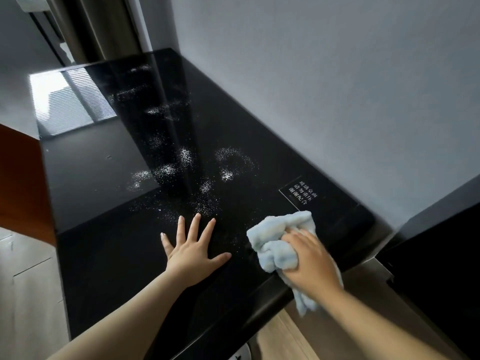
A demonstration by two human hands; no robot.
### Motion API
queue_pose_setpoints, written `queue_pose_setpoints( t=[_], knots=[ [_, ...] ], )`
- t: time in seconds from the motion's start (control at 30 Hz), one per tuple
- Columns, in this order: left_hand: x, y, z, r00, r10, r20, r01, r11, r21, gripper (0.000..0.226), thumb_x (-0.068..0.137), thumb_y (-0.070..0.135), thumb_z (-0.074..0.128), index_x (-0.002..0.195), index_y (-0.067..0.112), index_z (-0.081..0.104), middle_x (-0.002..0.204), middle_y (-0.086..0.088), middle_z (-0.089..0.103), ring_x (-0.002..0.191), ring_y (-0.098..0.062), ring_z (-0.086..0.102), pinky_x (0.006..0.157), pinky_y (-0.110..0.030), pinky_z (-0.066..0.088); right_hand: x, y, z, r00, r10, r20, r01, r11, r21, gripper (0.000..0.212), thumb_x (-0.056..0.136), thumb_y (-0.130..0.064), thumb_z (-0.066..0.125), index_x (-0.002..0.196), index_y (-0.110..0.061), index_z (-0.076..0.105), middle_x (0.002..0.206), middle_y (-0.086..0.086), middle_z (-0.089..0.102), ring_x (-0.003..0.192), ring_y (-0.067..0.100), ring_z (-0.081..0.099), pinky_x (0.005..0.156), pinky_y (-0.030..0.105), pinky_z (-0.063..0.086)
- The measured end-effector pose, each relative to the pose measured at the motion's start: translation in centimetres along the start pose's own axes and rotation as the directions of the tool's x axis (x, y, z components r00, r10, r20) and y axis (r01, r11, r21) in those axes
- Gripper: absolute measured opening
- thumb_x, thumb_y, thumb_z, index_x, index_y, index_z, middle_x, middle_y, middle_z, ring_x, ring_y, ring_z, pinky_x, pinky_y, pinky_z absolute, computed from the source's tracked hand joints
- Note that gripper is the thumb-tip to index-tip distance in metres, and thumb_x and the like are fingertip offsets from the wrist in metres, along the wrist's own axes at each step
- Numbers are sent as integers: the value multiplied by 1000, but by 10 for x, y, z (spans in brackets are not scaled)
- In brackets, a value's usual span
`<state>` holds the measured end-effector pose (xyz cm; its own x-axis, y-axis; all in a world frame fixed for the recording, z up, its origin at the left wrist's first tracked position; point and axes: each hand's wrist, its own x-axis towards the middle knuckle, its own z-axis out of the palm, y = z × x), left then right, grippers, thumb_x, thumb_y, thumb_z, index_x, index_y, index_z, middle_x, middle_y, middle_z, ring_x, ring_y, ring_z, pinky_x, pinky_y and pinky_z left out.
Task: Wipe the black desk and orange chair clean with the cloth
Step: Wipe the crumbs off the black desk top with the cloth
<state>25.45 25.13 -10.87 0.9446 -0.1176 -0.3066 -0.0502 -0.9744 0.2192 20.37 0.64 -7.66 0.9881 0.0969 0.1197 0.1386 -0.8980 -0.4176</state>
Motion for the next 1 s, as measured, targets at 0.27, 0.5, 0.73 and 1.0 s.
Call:
queue_pose_setpoints(
  t=[0.27, 0.5, 0.73, 1.0],
  knots=[
    [-3, 1, -2, 1000, -1, 25, 0, 1000, 26, 90, 73, 81, 33, 144, 47, -10, 156, 9, -21, 138, -24, -32, 105, -60, -19, 67, 42, -34, 873, 472, -122, -485, 866, -119, 34, 69, -33, 41, 87, -14, 63, 96, 8, 64, 88, 27, 60, 76, 41, 50],
    [-2, 1, 0, 1000, 2, 20, -3, 999, 51, 90, 74, 82, 29, 144, 45, -13, 155, 8, -23, 136, -24, -35, 104, -61, -19, 24, 18, -10, 1000, 12, -1, -12, 1000, -11, 29, 74, -36, 52, 99, -25, 59, 104, -4, 60, 96, 20, 58, 75, 32, 46],
    [-2, 1, -1, 1000, 1, 28, -3, 998, 61, 89, 74, 82, 28, 144, 45, -14, 155, 8, -23, 137, -25, -35, 104, -60, -19, 77, 51, -28, 836, 492, -244, -507, 862, 2, 23, 81, -29, 50, 97, -17, 62, 100, 6, 63, 94, 28, 58, 76, 32, 48],
    [-2, 0, 2, 1000, 9, 3, -9, 998, 60, 90, 73, 82, 28, 145, 44, -12, 155, 8, -22, 137, -25, -33, 104, -60, -19, 38, 24, -4, 997, 66, -39, -66, 998, 4, 33, 71, -32, 52, 99, -15, 62, 102, 5, 62, 91, 27, 60, 71, 40, 49]
  ],
)
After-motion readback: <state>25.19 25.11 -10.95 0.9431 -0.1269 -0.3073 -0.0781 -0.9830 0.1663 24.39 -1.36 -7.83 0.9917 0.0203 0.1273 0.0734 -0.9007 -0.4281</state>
